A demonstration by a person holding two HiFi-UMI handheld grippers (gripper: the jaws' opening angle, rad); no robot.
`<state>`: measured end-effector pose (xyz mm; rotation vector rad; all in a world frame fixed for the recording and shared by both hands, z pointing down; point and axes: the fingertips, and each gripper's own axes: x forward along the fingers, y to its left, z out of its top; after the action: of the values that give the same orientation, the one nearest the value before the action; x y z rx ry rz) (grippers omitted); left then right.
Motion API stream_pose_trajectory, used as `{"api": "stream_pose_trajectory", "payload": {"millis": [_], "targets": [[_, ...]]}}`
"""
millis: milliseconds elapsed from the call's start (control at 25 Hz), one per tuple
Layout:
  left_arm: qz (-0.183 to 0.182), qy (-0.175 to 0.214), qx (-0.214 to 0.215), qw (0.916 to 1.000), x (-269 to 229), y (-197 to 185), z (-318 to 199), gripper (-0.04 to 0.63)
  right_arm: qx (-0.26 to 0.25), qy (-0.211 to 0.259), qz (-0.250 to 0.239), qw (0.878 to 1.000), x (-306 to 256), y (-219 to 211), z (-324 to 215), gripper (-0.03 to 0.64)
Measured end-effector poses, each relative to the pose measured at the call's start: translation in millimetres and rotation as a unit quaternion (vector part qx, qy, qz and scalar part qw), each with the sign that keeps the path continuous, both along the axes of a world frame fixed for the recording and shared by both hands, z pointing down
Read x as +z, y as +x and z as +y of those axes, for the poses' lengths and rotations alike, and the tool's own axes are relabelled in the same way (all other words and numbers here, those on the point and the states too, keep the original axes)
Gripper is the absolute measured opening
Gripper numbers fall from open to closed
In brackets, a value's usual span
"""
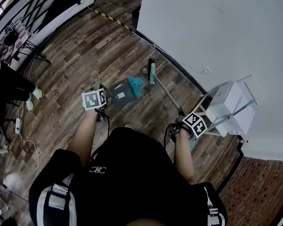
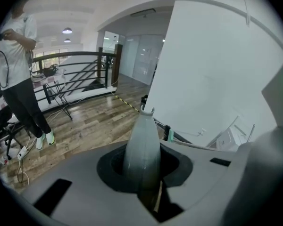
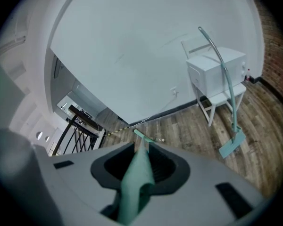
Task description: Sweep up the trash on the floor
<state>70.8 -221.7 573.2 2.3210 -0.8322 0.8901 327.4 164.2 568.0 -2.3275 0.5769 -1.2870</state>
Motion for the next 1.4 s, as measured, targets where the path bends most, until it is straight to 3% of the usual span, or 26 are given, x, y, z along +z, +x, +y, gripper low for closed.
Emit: {"api": "stream_pose_trajectory", "payload": {"millis": [240, 600, 1080, 1400], "targets": [[0.010, -0.005, -0.005, 0.9999, 4.7, 35.3, -37.4, 0.067, -0.006, -0.017, 0.015, 1.000, -6.2, 41.6, -37.3, 0.100], [0.013, 0.003, -0.021, 0.9997, 4.4, 49.8, -55.2, 0.067, -0.013, -0.016, 0.027, 0.999, -10.3, 91.2, -67.3, 0.100], [-0.019, 0.004, -0.122, 0.9924, 24.3, 43.2, -42.0, 0.067, -0.093, -0.063, 0.020, 0.993, 29.2, 188.6, -110.3, 0.100], [-0.060, 0.008, -0.198, 0.9783, 34.8, 46.3, -22.6, 0.067, -0.193, -0.142, 0.037, 0.970, 40.5, 275.5, -167.6, 0.100]]}}
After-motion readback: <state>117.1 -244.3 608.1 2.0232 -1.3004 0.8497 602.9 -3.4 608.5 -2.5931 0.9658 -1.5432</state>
